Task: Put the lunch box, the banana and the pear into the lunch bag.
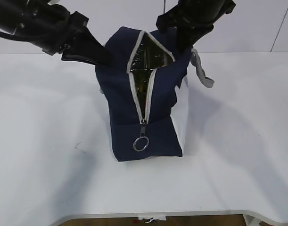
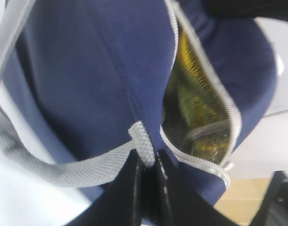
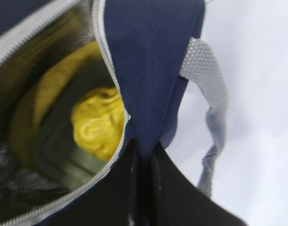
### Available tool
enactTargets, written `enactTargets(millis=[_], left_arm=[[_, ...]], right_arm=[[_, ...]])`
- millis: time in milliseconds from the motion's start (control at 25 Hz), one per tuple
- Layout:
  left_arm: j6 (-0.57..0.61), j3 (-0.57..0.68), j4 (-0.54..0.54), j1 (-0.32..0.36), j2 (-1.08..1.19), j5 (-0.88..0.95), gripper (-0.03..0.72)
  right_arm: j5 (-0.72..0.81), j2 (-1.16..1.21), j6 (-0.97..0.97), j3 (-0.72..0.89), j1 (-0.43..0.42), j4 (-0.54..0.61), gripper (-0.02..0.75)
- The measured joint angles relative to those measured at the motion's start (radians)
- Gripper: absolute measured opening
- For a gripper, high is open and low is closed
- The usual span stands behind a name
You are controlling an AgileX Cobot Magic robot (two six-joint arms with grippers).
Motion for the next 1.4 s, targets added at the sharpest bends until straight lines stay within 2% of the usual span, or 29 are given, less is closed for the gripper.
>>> enactTargets(millis=[200,400,800,920,1040,1160,1400], left_arm=[[0.102,0.000,-0.120,-0.024,0.029,-0.042,0.005],[0.135,0.000,-0.206,-0.050,0.055,-0.115,0.004],[0.134,0.000,-0.220,-0.055,0.087,-0.134,0.007],[0.135,0.000,-0.220,-0.055,0.087,-0.135,0.026],[0.135,0.000,-0.220,-0.055,0.087,-0.133,0.087],[0.137,0.000,-0.227,-0.055,0.087,-0.123,0.162],[0.139,0.000,-0.231,-0.001,0.067,-0.069,0.235]], right_arm=[[0.000,0.000,0.015,0.006,0.000,-0.002,0.000],[-0.004,0.000,0.022,0.008,0.000,0.000,0.000],[-0.026,0.025,0.028,0.008,0.000,0.135,0.015],[-0.036,0.032,0.055,0.008,0.000,0.148,0.095],[-0.037,0.035,0.074,0.002,0.000,0.153,0.255],[-0.030,0.035,0.074,-0.017,0.000,0.153,0.367],[-0.028,0.028,0.074,-0.059,0.000,0.147,0.402]])
